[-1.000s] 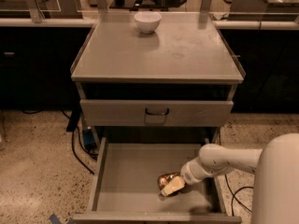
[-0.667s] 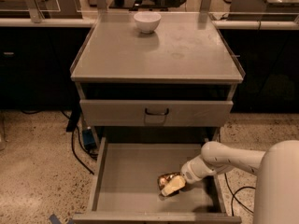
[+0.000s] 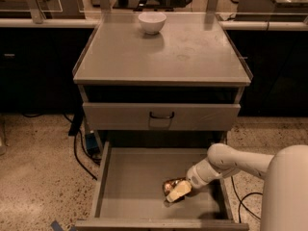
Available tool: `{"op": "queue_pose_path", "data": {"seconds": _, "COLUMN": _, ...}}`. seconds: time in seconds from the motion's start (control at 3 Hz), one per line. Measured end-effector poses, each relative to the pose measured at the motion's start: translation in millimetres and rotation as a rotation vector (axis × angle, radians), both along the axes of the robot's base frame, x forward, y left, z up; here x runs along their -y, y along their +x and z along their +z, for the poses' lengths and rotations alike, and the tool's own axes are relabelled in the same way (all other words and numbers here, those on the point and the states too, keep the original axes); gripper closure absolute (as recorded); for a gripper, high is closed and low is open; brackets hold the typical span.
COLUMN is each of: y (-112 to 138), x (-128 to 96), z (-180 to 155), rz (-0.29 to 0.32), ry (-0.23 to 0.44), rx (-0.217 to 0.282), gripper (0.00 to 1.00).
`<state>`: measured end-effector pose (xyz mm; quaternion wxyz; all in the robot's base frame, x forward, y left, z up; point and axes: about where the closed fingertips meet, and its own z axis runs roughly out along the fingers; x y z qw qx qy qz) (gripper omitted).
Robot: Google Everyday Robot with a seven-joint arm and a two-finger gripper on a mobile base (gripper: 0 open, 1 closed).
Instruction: Pick orange can from middle drawer and place on counter
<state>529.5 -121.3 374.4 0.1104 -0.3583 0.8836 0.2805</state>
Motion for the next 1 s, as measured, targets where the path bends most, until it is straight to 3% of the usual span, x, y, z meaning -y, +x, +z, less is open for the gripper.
{"op": "queue_pose_path", "data": {"seconds": 0.33, "y": 3.3, "x": -2.9, "z": -6.9, "rz": 0.005, "ry": -0.045, "rx": 0.011, "gripper": 0.00}}
{"op": "queue_pose_path", "data": {"seconds": 0.67, "y": 15.3, "x": 3.4, "z": -27.7, "rz": -0.019, "ry": -0.130, "rx": 0.029, "gripper": 0.00}}
{"op": "queue_pose_path", "data": {"seconds": 1.0, "y": 15.3, "x": 3.4, "z": -27.7, "rz": -0.019, "ry": -0.130, "rx": 0.029, "gripper": 0.03}}
